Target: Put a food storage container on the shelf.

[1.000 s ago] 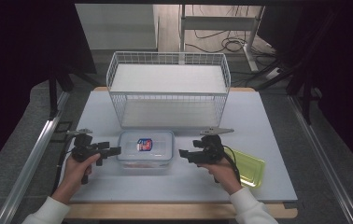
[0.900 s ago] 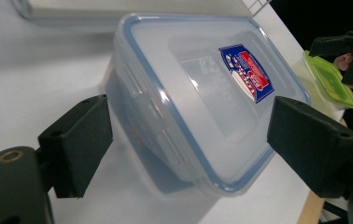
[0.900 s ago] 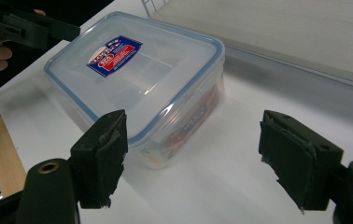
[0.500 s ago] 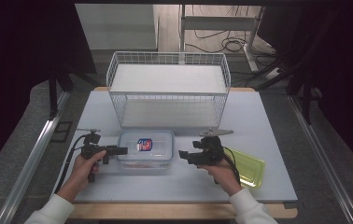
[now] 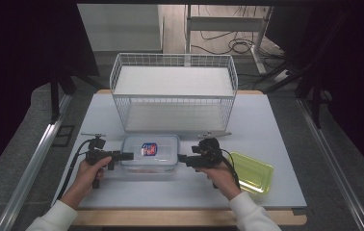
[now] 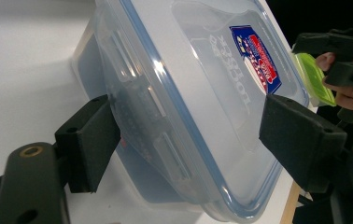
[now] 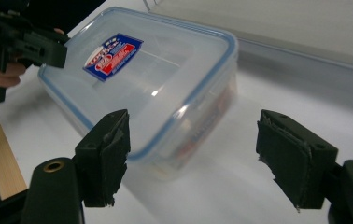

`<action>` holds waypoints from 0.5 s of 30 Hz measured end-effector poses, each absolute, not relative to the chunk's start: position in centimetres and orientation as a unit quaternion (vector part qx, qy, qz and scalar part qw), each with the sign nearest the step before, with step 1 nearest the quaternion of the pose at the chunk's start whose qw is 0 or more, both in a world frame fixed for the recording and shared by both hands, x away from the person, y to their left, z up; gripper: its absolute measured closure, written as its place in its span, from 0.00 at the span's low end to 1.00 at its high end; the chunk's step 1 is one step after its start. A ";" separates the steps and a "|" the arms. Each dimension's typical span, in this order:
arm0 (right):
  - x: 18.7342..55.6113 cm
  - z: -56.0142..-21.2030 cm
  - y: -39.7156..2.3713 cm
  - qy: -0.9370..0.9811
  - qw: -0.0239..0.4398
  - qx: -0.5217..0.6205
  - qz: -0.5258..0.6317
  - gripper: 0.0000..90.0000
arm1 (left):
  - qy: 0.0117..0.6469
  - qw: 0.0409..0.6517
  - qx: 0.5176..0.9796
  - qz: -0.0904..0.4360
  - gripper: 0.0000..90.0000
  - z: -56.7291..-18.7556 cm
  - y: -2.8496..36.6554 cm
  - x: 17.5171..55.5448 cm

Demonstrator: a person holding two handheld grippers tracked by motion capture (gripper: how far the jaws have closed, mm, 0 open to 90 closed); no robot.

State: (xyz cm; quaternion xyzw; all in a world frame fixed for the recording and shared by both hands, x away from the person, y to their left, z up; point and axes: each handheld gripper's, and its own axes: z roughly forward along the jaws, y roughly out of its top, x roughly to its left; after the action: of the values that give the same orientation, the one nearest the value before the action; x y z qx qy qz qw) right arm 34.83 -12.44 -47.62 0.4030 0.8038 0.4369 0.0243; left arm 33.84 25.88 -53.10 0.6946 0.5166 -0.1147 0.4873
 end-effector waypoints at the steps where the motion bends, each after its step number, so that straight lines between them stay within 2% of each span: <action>1: 35.1 -47.8 -12.1 0.801 0.014 0.409 0.437 0.29 | 0.516 0.487 0.695 -0.115 0.23 -53.1 25.9 33.8; 15: 38.6 -50.9 -9.8 0.754 -0.126 0.471 0.440 0.28 | 0.515 0.490 0.694 -0.113 0.23 -53.2 25.9 33.8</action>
State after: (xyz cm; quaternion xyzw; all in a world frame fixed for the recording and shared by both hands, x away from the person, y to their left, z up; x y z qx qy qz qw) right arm 38.60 -9.83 -50.94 0.4709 0.7543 0.4399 -0.1256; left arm 33.84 25.86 -53.15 0.6940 0.5149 -0.1129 0.4904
